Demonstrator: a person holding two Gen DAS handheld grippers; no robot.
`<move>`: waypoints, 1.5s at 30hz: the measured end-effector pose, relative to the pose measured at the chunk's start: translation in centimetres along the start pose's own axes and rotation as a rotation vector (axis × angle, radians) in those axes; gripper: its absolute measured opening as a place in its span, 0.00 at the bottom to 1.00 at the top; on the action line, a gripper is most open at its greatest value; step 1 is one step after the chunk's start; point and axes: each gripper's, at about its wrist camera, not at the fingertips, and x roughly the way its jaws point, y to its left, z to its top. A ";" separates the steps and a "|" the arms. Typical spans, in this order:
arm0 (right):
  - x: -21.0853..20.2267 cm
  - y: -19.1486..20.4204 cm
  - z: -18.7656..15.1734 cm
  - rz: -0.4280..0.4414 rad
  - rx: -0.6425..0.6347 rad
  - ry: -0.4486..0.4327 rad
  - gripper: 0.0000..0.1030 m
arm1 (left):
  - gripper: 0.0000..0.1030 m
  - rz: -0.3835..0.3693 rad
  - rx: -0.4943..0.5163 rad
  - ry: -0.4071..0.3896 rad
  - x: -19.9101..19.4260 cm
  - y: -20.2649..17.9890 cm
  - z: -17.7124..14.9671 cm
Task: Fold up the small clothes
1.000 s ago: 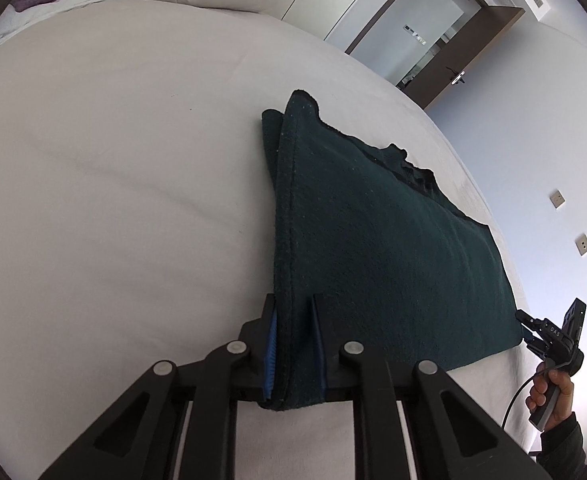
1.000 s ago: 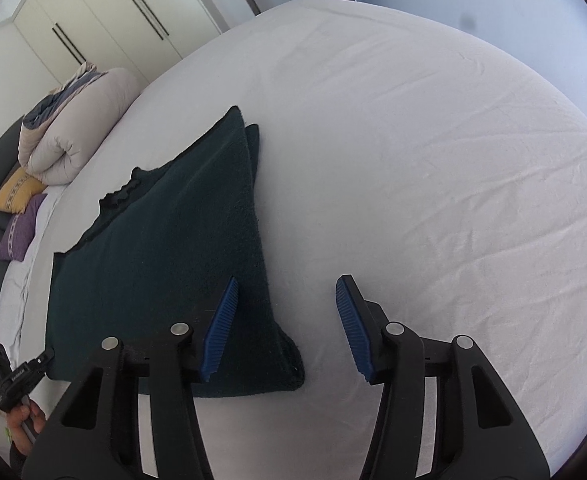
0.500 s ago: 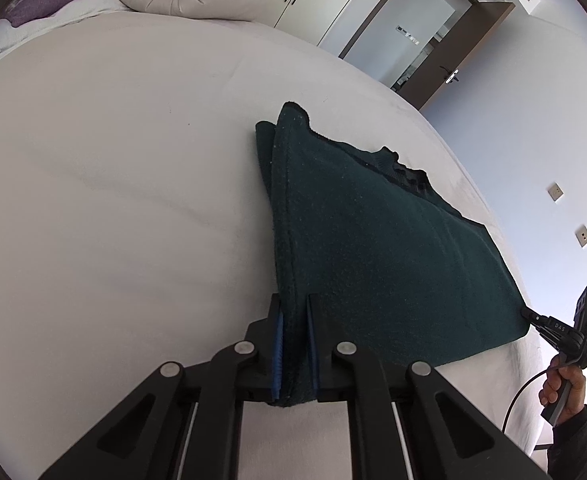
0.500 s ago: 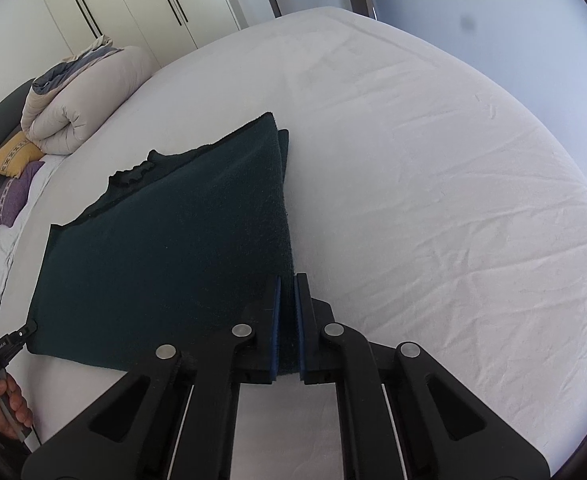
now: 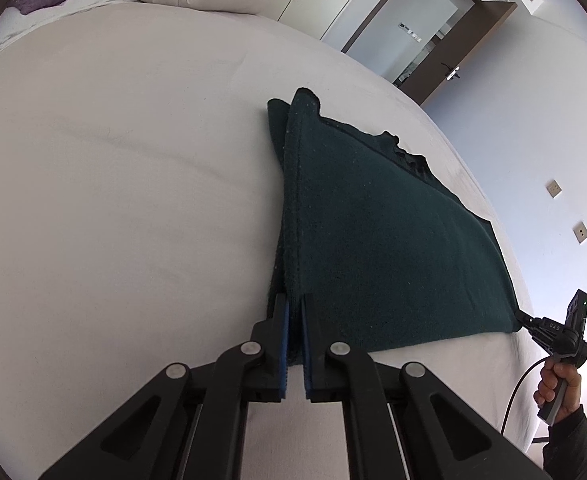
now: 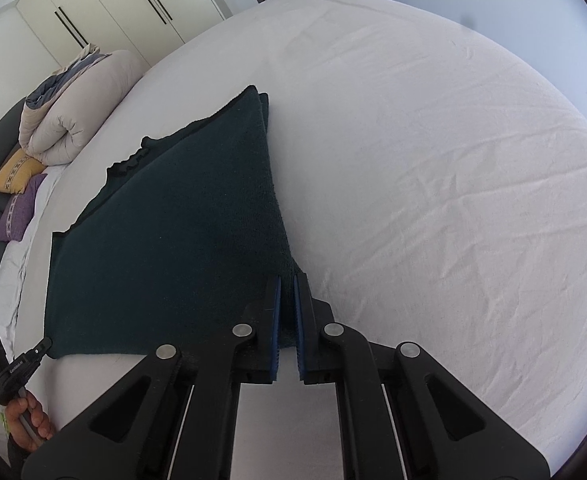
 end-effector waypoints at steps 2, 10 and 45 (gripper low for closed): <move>0.0 0.0 0.0 -0.002 -0.005 -0.003 0.05 | 0.05 -0.003 -0.010 -0.005 -0.2 0.2 -0.1; 0.4 -0.1 0.0 -0.010 -0.015 0.008 0.05 | 0.05 0.001 -0.026 0.003 -0.2 0.7 -1.3; 10.9 13.0 7.0 0.500 0.109 0.101 0.50 | 0.62 0.269 0.396 -0.030 11.5 -13.7 9.3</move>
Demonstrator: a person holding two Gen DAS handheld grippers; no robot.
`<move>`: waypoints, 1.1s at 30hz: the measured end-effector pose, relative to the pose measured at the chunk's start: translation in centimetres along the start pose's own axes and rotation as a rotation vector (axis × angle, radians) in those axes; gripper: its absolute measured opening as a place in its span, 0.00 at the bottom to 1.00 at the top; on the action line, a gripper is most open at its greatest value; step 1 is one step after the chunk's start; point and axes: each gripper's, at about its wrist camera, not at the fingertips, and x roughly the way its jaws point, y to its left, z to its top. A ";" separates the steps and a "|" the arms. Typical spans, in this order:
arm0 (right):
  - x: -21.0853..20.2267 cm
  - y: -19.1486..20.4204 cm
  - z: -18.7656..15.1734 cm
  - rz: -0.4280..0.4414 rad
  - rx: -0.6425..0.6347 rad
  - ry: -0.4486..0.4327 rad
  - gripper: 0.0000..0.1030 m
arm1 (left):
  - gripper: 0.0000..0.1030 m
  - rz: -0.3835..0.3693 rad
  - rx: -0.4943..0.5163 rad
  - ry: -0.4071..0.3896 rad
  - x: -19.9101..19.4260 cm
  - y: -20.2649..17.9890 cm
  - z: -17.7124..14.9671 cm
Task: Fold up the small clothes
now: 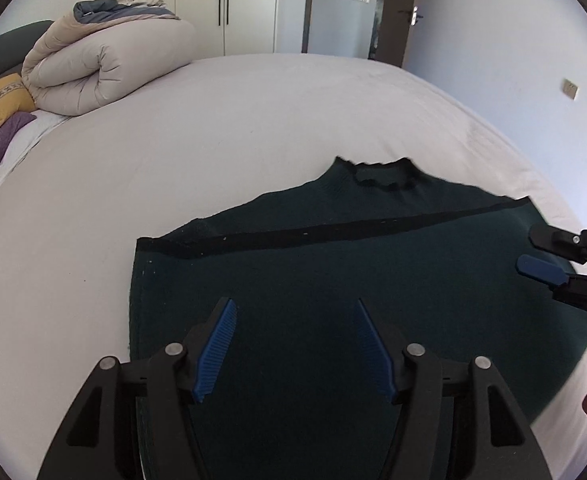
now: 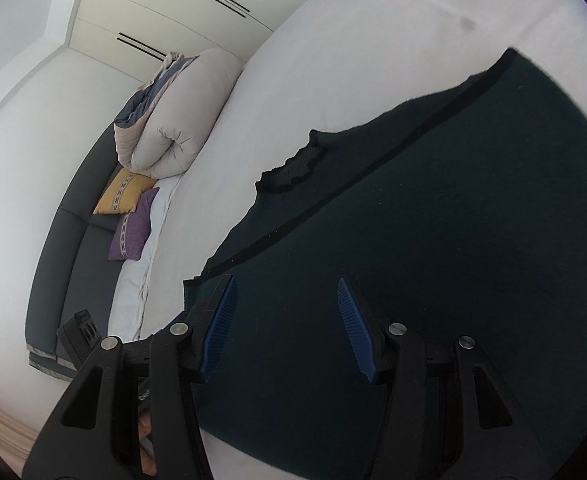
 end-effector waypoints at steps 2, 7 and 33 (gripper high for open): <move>1.4 -1.6 0.8 -0.020 0.063 -0.019 0.41 | 0.62 -0.001 -0.054 0.031 2.1 1.4 0.1; -0.8 -7.1 2.6 -0.005 0.176 -0.173 0.15 | 0.67 -0.033 -0.080 -0.015 2.5 2.4 -0.6; -5.7 -2.0 -5.3 -0.109 -0.010 -0.170 0.08 | 0.79 -0.003 -0.053 -0.024 2.2 1.4 -2.2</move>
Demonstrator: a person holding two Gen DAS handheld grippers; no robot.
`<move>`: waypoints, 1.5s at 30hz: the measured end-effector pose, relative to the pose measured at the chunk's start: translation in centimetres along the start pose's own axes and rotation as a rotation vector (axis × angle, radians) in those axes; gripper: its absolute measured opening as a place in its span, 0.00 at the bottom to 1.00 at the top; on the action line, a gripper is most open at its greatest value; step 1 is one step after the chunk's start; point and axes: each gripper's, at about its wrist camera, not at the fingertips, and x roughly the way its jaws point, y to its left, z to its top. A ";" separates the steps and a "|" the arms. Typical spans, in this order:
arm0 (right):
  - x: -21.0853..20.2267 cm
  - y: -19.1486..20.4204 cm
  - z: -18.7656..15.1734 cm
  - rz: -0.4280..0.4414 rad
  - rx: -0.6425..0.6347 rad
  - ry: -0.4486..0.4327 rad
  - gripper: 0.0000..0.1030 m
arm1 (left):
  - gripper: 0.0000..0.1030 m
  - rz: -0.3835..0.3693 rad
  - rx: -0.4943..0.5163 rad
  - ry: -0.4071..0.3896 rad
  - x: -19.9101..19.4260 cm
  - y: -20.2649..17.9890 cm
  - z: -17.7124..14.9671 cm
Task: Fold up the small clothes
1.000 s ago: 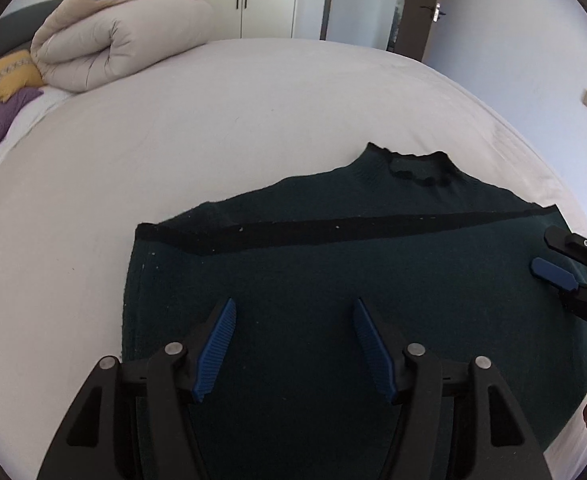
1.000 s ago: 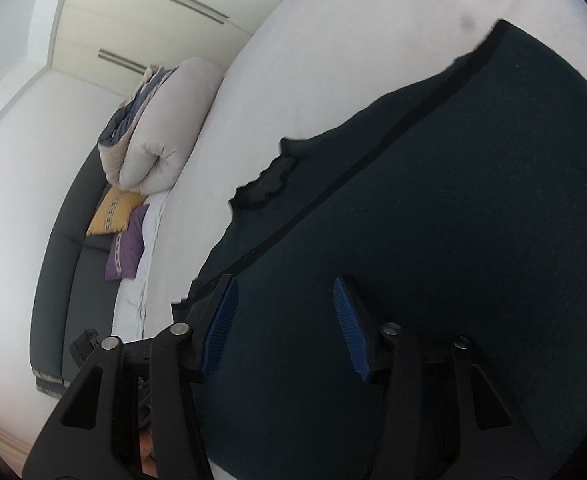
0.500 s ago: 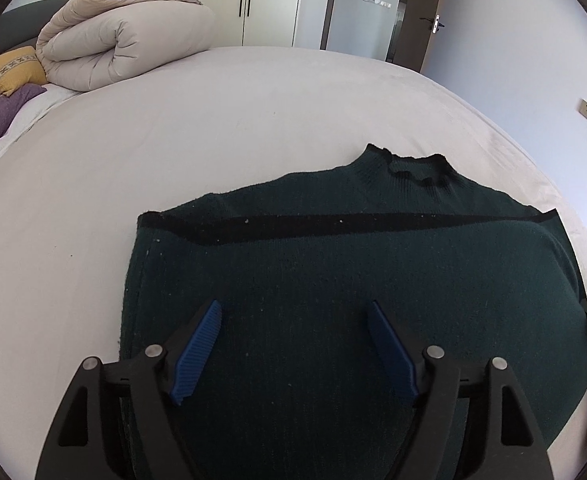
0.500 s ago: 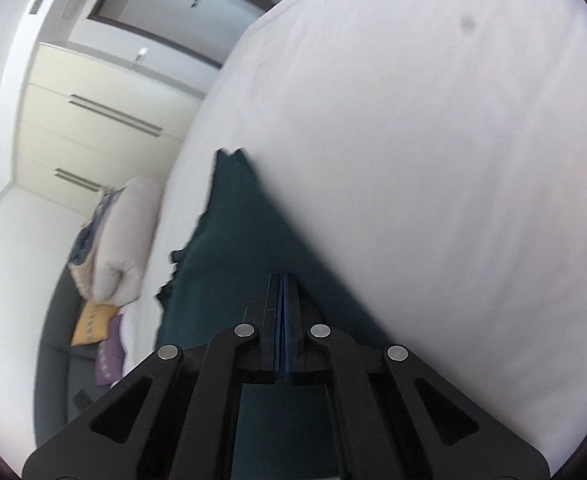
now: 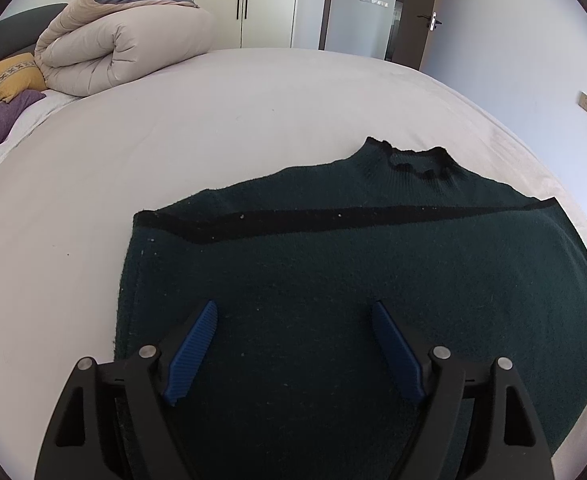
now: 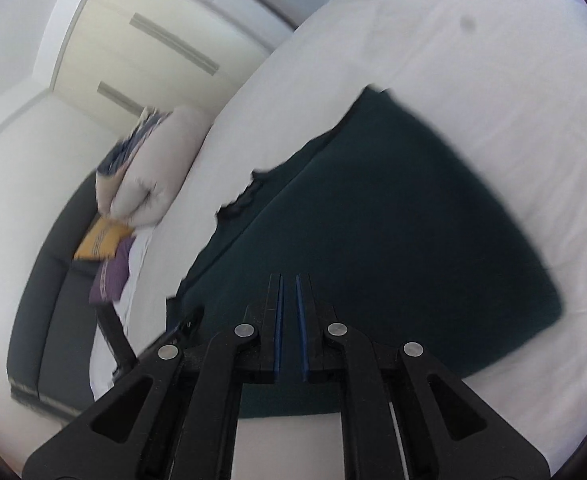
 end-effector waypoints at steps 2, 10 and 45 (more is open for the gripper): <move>3.1 1.8 -0.9 0.001 -0.057 0.085 0.08 | 0.79 -0.005 -0.001 -0.003 0.0 0.1 -0.1; 5.8 -2.9 -2.2 0.038 0.078 0.124 0.00 | 0.79 -0.060 0.015 -0.008 -0.6 1.0 -0.7; 6.7 10.2 -0.2 0.172 -0.096 0.166 0.59 | 0.60 -0.672 -0.716 0.349 0.0 13.0 -3.8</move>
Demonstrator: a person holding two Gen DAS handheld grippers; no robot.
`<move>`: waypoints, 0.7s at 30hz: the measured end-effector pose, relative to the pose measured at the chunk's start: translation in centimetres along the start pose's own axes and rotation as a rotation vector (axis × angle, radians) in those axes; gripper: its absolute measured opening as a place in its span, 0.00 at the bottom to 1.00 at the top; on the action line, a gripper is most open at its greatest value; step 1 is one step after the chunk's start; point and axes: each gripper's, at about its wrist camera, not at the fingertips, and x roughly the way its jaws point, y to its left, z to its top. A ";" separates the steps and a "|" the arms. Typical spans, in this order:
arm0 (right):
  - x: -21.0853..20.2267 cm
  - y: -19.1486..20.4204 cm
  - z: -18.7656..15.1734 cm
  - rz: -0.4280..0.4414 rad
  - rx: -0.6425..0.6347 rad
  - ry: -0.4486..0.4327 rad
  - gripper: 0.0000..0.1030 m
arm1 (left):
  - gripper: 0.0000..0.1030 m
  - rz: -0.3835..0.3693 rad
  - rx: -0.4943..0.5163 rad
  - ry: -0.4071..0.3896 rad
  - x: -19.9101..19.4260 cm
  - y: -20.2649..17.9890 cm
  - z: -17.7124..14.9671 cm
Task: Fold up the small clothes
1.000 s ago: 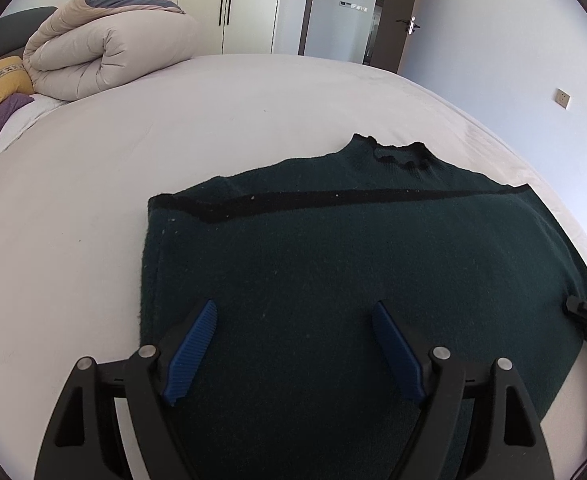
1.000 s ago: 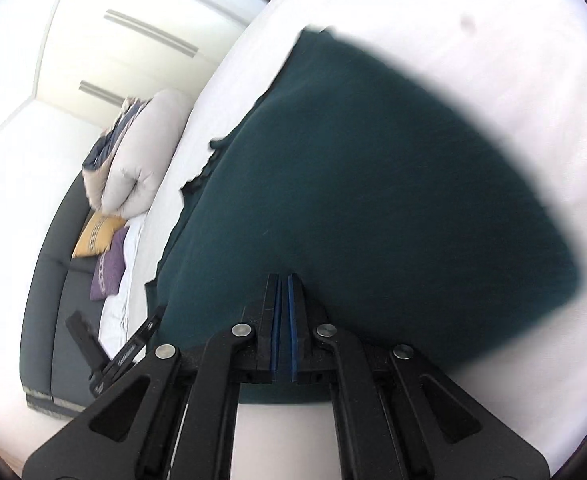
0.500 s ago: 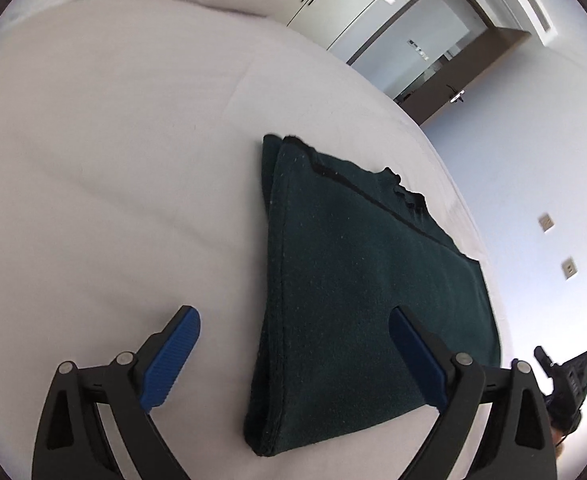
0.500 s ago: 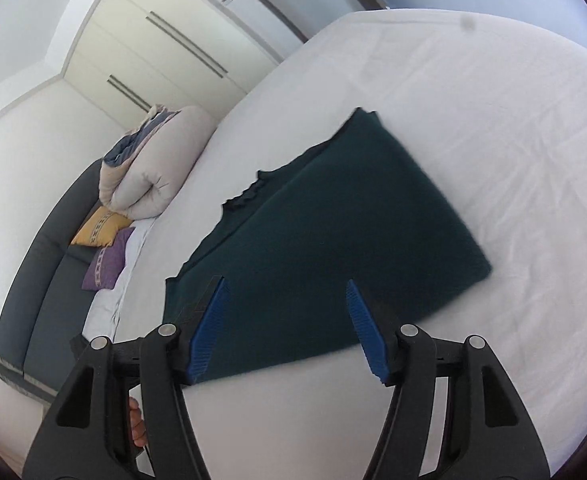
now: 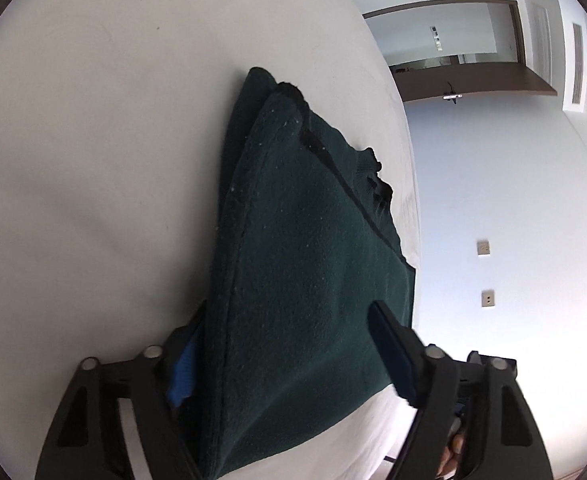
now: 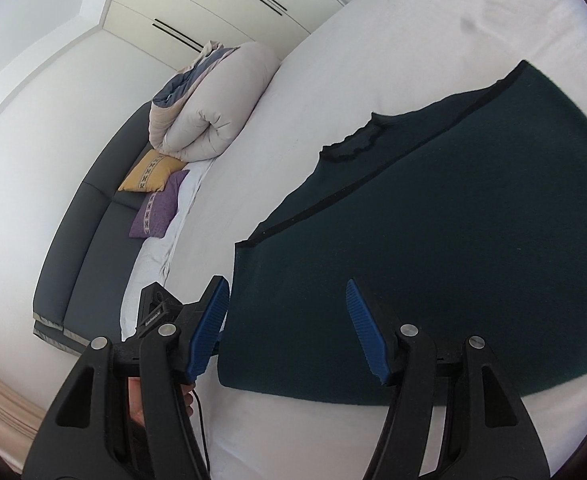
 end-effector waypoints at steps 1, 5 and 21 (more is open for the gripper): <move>1.1 0.1 0.4 0.004 0.009 0.017 0.59 | 0.54 0.004 -0.015 0.004 0.3 0.3 0.1; 5.6 0.5 1.4 0.021 0.016 0.095 0.59 | 0.27 0.017 0.006 0.016 0.7 0.4 -0.4; 18.3 -1.6 1.7 0.051 0.050 0.290 0.55 | 0.14 0.099 0.096 -0.042 0.4 -3.1 -0.7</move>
